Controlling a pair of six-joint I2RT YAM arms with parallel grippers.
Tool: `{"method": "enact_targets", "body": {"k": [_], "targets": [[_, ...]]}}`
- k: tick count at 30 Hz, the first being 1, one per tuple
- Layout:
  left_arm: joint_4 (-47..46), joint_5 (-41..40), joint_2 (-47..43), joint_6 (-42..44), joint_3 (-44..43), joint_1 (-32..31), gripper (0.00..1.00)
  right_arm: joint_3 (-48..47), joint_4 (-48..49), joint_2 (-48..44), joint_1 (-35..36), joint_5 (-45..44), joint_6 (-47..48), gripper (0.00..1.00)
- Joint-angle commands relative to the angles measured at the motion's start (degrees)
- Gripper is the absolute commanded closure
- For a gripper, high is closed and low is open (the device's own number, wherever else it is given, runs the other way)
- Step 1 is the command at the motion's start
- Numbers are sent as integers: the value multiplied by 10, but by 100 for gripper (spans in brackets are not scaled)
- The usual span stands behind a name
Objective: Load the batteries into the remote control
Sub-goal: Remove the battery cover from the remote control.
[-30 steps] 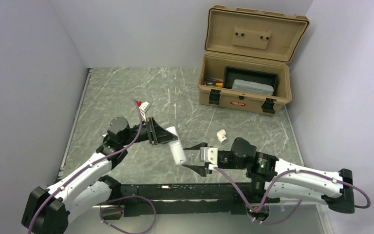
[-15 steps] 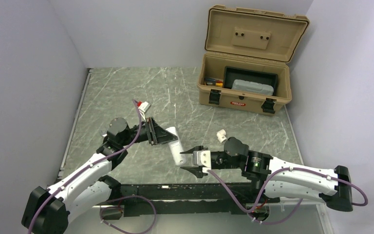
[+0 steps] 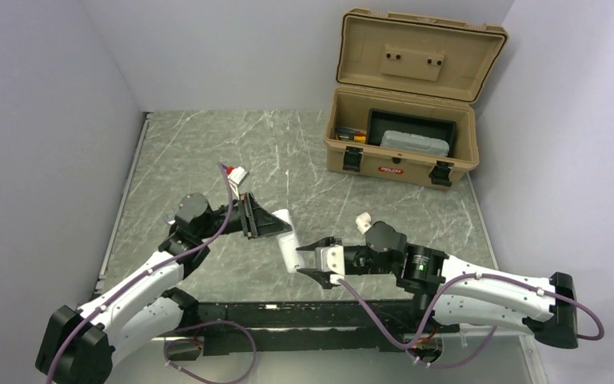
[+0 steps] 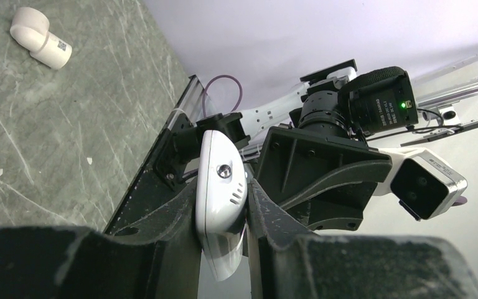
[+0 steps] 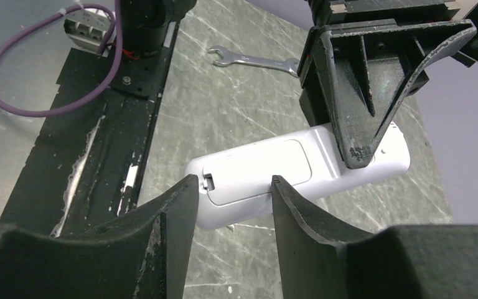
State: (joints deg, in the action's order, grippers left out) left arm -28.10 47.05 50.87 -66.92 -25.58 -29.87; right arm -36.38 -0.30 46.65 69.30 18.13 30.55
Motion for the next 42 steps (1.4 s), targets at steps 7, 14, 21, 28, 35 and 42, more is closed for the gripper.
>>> {"method": "enact_targets", "body": {"k": [7, 14, 21, 28, 35, 42], "targets": [[-33, 20, 1, 1, -2, 2, 100, -24, 19, 8, -12, 17, 0, 52], [63, -24, -23, 70, -21, 2, 100, 5, 71, -49, -42, -75, -113, 52], [126, -42, -36, 108, -51, 2, 100, 7, 21, -40, -59, -82, -157, 60], [77, -37, -23, 73, -27, 2, 100, 11, 41, -20, -59, -65, -168, 61], [154, -101, -11, 138, -48, 10, 100, 21, 55, -22, -60, -143, -202, 60], [190, -131, -4, 171, -51, 54, 100, 10, 6, -16, -61, -164, -317, 61]]}}
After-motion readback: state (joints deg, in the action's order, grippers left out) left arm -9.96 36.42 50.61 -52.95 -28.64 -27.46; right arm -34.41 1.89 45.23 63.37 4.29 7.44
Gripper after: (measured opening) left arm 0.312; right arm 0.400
